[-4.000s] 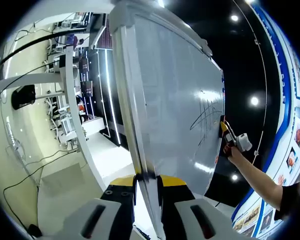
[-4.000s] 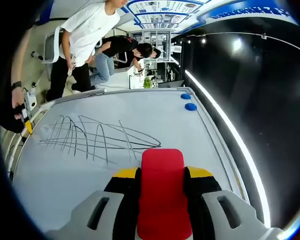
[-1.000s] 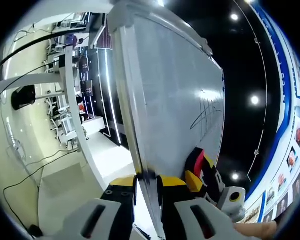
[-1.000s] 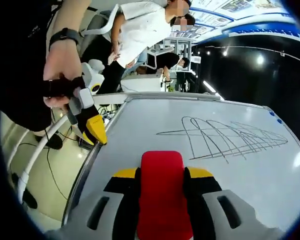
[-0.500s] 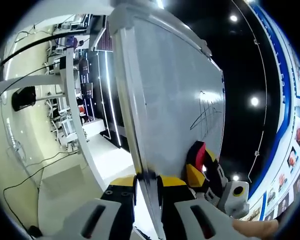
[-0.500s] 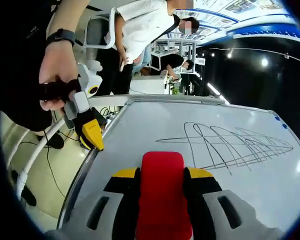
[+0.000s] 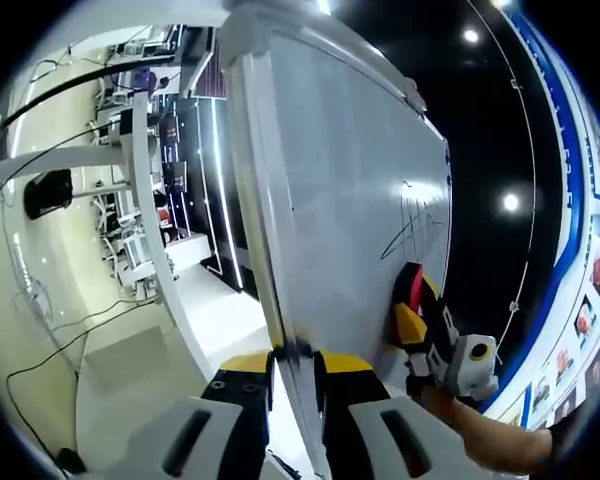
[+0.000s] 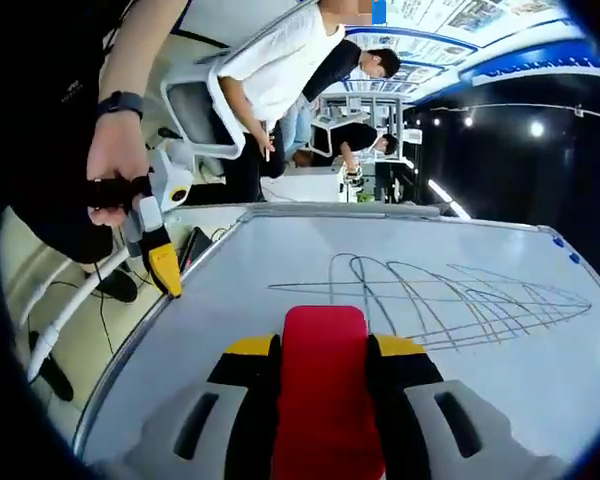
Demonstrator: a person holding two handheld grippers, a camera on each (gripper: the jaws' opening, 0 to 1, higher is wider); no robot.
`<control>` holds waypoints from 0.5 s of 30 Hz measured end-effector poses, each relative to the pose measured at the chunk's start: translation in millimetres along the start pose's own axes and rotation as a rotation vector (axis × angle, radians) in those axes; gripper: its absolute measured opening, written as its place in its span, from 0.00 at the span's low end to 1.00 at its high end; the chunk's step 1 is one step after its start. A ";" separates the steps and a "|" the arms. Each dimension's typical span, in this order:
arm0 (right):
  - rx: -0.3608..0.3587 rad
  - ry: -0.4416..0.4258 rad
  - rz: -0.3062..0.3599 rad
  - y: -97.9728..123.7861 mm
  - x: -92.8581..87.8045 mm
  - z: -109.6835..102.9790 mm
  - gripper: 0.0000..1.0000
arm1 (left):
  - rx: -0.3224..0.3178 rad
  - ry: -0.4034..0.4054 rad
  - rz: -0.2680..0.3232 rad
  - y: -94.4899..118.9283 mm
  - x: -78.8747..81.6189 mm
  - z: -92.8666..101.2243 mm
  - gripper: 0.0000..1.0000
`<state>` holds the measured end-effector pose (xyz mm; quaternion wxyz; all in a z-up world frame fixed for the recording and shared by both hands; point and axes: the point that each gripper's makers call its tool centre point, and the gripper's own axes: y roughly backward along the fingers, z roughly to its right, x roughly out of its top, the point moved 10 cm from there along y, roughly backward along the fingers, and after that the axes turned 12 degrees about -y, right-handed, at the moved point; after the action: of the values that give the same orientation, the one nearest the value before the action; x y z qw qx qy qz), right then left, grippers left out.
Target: Wipe the writing off the whiteboard with the eraser
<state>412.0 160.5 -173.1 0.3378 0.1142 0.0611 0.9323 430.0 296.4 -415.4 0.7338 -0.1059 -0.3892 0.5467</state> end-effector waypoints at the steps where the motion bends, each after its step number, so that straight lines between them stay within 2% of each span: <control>1: -0.019 -0.015 0.009 2.0 1.0 6.8 0.37 | 0.000 -0.003 -0.001 -0.1 0.1 -0.2 0.19; 4: -0.034 -0.020 0.017 6.1 2.9 25.3 0.37 | -0.001 -0.002 -0.001 -0.5 0.6 -1.3 0.19; 6: -0.044 -0.065 0.042 8.3 4.2 35.9 0.37 | 0.001 0.002 0.000 -0.3 0.9 -0.9 0.19; 7: -0.053 -0.026 0.029 11.0 2.8 46.1 0.37 | 0.001 0.002 0.000 -0.2 0.9 -0.8 0.19; 8: -0.043 -0.049 0.039 12.3 1.8 53.4 0.37 | 0.001 0.002 -0.001 -0.5 1.1 -1.6 0.19; 10: -0.046 -0.033 0.031 13.4 3.6 63.8 0.37 | 0.001 0.001 -0.001 -0.7 1.4 -2.0 0.19; 12: -0.047 -0.062 0.042 15.0 5.7 73.9 0.37 | 0.002 0.003 0.000 -0.5 1.5 -2.2 0.19; 13: -0.078 -0.065 0.049 17.7 6.7 87.9 0.37 | 0.001 0.003 -0.001 -0.4 1.6 -2.4 0.19; 14: -0.077 -0.106 0.065 18.9 7.6 96.5 0.37 | 0.001 0.003 -0.002 -0.5 1.7 -3.0 0.19; 15: -0.106 -0.032 0.032 21.4 8.3 105.5 0.37 | 0.002 0.004 -0.001 -0.5 1.8 -3.2 0.19</control>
<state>419.4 153.3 -65.6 0.3296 0.1122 0.0042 0.9374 432.7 298.6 -416.5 0.7350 -0.1063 -0.3872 0.5464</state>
